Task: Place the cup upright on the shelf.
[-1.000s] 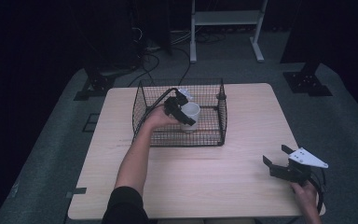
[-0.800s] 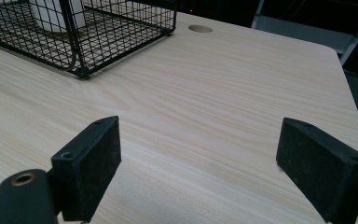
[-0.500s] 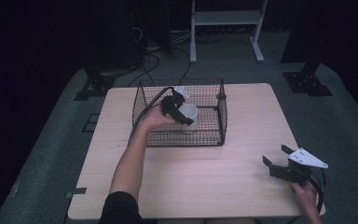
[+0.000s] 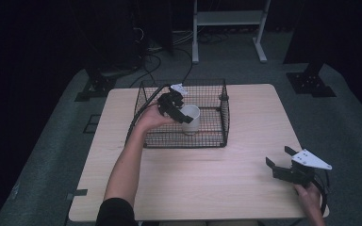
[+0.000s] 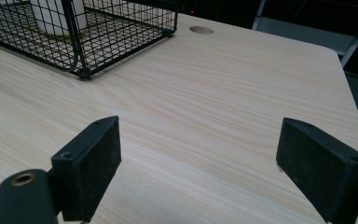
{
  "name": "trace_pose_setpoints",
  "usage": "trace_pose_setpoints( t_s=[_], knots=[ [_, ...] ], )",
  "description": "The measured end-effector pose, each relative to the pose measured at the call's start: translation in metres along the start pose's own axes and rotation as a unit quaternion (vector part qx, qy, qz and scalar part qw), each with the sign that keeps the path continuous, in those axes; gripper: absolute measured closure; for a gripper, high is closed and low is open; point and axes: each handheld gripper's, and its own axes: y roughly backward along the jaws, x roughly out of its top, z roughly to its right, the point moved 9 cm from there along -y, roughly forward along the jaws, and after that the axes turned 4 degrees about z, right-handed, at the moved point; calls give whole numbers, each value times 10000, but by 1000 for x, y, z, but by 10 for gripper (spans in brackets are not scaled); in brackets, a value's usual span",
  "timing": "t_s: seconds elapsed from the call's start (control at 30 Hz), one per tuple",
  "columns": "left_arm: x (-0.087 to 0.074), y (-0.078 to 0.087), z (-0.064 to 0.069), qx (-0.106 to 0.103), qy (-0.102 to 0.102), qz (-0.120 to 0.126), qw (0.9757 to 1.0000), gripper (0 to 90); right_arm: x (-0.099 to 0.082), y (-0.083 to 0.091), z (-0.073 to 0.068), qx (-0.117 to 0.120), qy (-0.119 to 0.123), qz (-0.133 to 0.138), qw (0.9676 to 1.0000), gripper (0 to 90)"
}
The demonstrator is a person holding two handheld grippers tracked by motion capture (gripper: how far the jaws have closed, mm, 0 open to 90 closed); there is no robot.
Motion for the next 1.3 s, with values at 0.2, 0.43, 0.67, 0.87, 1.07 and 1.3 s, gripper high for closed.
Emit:
trace_pose_setpoints(
  t_s=[0.2, 0.43, 0.67, 0.87, 1.07, 1.3],
  knots=[
    [2, 10, 5, 94, -67, 161, 9998, 71, 0, 0, 0, -2, -8, 3, 10000, 131],
    [1, 18, 9, 174, -93, 226, 9995, 71, 0, 0, 0, 4, -13, 2, 10000, 131],
    [2, 28, 15, 240, -122, 381, 9989, 71, 0, 0, 1, -2, -33, 11, 10000, 131],
    [3, 38, 24, 253, -227, 490, 9982, 71, 0, 0, 1, -6, -35, 11, 10000, 131],
    [4, 46, 32, 321, -336, 530, 9975, 71, 0, 0, 1, -5, -33, 9, 10000, 131],
    [4, 57, 41, 376, -419, 696, 9960, 71, 0, 0, 1, -12, -33, 6, 10000, 131]
  ],
)
